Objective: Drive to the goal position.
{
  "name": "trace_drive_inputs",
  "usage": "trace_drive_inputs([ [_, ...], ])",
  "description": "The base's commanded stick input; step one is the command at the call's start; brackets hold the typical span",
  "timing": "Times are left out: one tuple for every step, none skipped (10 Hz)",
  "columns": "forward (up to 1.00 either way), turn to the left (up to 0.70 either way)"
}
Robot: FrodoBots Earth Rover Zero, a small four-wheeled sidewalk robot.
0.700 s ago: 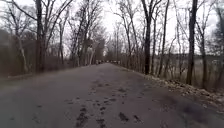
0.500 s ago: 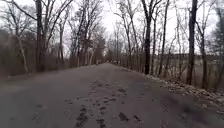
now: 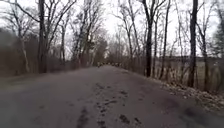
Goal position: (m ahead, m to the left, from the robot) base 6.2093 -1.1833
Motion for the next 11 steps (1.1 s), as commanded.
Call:
trace_drive_inputs([
  [0.70,0.00],
  [0.70,0.00],
  [0.70,0.00],
  [0.70,0.00],
  [0.70,0.00],
  [0.70,0.00],
  [0.70,0.00],
  [0.70,0.00],
  [0.70,0.00],
  [0.70,0.00],
  [0.70,0.00],
])
